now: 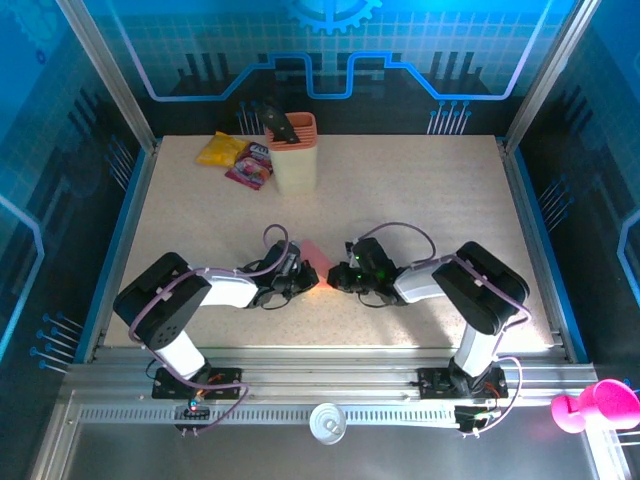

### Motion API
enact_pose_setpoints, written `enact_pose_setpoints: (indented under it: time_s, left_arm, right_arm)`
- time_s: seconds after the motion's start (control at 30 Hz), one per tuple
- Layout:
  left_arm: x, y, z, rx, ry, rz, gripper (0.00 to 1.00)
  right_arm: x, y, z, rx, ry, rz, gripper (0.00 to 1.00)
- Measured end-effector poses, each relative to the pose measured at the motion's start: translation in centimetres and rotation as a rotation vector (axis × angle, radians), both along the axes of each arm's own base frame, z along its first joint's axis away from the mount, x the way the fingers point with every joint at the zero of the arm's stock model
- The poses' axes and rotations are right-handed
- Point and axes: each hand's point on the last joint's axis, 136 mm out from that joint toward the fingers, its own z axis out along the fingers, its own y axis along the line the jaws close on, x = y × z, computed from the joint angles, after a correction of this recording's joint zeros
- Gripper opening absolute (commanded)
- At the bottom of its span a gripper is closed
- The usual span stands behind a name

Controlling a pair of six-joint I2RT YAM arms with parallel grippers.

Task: Fold a paper plane with a square sheet of paper (pick it up from the middle)
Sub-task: Third fold the triangle at the center of the table.

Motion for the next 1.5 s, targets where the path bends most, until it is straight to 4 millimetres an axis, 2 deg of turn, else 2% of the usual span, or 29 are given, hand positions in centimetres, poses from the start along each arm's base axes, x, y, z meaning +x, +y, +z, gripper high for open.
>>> enact_pose_setpoints:
  time_s: [0.47,0.67,0.83,0.9,1.03,1.17,1.27,1.37,1.5]
  left_arm:
    - [0.1,-0.1,0.0,-0.001,0.0,-0.002,0.0]
    - [0.5,0.1,0.0,-0.003,0.01,0.003,0.0]
    - [1.6,1.4,0.1,0.008,0.015,0.029,0.0]
    - [1.8,2.2,0.2,0.019,0.023,0.043,0.04]
    - [1.4,3.9,0.3,0.06,0.055,0.055,0.02]
    - [1.1,4.2,1.0,0.081,0.058,0.038,0.0]
    - [1.2,4.0,1.4,0.082,0.052,0.022,0.0]
    - [1.1,4.0,1.2,0.087,0.056,0.019,0.0]
    - [1.1,3.8,0.1,0.09,0.081,0.012,0.0]
  right_arm:
    - [-1.4,-3.2,0.0,0.013,-0.018,-0.068,0.0]
    - [-1.5,-3.6,-0.1,0.005,-0.014,-0.079,0.0]
    - [-1.5,-3.5,-0.2,0.013,-0.002,-0.084,0.0]
    - [-1.5,-3.4,-0.2,0.02,0.005,-0.086,0.0]
    - [-1.5,-3.4,-0.2,0.037,0.025,-0.094,0.0]
    - [-1.5,-3.6,0.1,0.022,0.036,-0.101,0.0]
    - [-2.3,-4.8,0.2,-0.054,0.068,-0.106,0.0]
    - [-2.6,-5.6,1.6,-0.119,0.063,-0.095,0.0]
    - [-1.5,-5.1,5.3,-0.14,-0.009,-0.053,0.0]
